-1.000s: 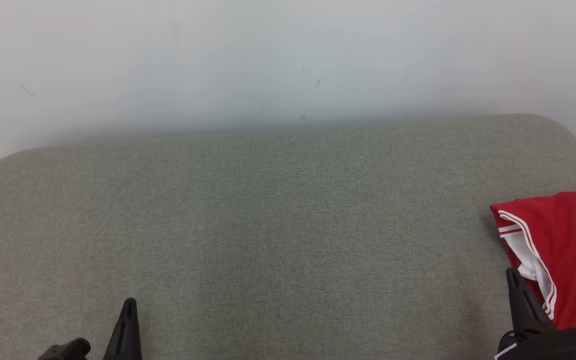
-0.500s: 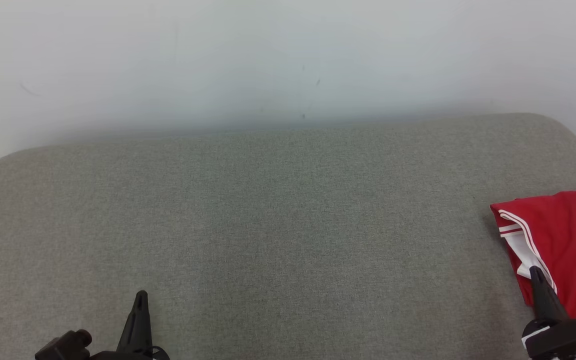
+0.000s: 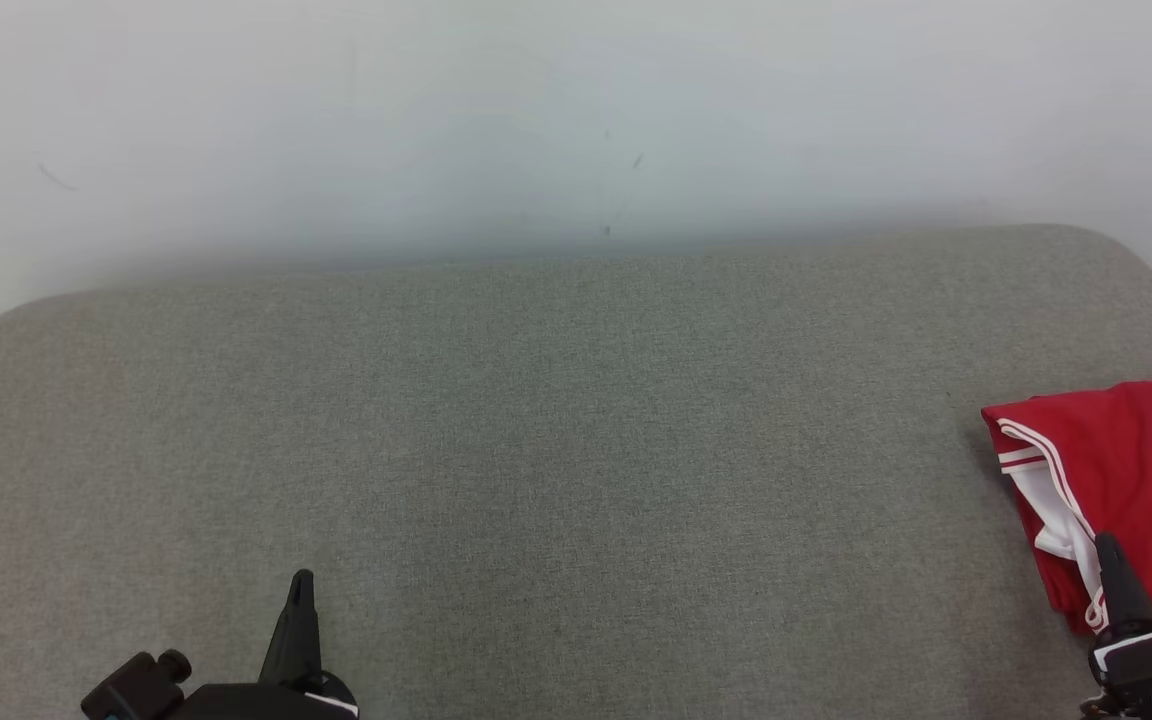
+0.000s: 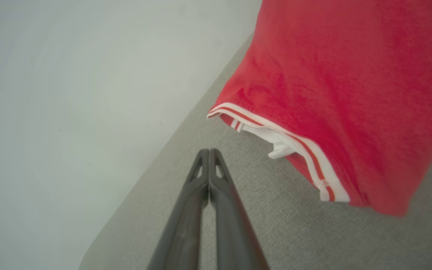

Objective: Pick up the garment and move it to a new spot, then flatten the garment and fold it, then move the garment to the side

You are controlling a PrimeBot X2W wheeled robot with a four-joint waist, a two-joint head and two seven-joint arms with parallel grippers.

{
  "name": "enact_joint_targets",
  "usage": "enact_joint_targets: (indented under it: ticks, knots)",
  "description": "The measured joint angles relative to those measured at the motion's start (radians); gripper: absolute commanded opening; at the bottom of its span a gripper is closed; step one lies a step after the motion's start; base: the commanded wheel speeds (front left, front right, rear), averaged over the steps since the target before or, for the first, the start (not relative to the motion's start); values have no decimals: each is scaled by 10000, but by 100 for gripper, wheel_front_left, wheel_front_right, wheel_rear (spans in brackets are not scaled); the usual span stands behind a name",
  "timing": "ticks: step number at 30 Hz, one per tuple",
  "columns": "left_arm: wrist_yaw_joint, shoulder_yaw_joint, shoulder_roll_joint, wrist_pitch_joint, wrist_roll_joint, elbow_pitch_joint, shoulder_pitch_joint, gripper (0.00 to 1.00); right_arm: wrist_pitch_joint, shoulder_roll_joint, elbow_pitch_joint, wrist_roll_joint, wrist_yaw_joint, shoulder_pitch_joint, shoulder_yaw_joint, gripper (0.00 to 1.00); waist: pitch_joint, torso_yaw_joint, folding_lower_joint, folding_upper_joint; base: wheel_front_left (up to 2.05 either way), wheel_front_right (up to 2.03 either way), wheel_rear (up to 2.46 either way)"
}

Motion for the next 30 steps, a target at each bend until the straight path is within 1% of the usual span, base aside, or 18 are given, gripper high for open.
enact_joint_targets:
  ticks: [30]
  knots:
    - [-1030,-307,-543,-12,-3315,1181,-941,0,1248,-17,1603,3195,-4,-1083,-1689,0,54,2,0,0,0,0,0]
